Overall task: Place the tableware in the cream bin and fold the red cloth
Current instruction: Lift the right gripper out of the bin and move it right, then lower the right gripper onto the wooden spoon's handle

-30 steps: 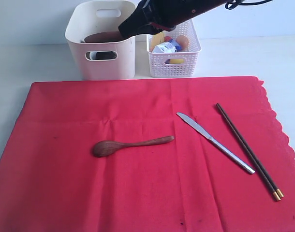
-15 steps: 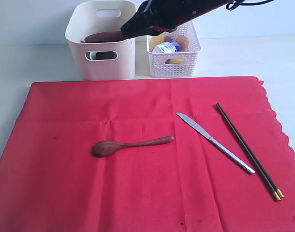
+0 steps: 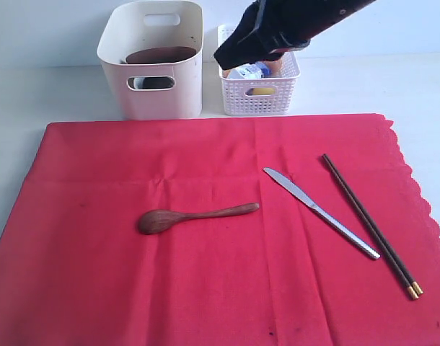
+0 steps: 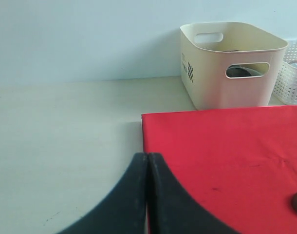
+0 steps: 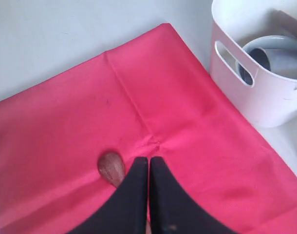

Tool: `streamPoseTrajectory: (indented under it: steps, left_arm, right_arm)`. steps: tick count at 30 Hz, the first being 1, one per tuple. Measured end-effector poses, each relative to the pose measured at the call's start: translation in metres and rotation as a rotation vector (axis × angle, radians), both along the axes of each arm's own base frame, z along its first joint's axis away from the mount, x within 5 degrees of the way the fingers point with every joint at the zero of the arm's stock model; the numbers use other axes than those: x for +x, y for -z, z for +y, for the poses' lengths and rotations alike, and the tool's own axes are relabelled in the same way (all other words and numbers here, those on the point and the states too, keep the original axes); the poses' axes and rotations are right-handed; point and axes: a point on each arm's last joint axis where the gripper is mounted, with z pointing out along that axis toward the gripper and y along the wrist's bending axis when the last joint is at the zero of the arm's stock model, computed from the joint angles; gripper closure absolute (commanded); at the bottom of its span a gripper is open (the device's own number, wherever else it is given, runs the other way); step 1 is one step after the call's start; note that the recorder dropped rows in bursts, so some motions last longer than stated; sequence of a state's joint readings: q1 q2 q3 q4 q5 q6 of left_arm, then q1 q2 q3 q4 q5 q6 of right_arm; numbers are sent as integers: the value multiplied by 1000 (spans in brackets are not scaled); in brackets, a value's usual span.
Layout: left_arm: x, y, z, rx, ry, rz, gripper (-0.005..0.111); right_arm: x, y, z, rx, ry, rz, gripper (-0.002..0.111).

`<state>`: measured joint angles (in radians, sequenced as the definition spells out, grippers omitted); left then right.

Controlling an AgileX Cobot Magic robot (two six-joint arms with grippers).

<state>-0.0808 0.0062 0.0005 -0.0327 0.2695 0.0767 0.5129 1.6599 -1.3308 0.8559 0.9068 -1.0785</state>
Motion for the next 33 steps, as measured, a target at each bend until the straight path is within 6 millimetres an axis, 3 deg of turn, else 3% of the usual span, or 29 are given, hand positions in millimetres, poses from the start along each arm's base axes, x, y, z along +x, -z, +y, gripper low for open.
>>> streamPoseTrajectory:
  steps: [7,17,28,33]
  left_arm:
    - [0,0,0,0,0,0,106]
    - [0,0,0,0,0,0,106]
    - [0,0,0,0,0,0,106]
    - [0,0,0,0,0,0,106]
  right_arm:
    - [-40,5,-26,8,68,-5,107]
    - [-73,66,-44,-92,123,77,107]
    - [-106,131,17,-239,-31,86,105]
    - [-116,161,39,-303,-43,27,82]
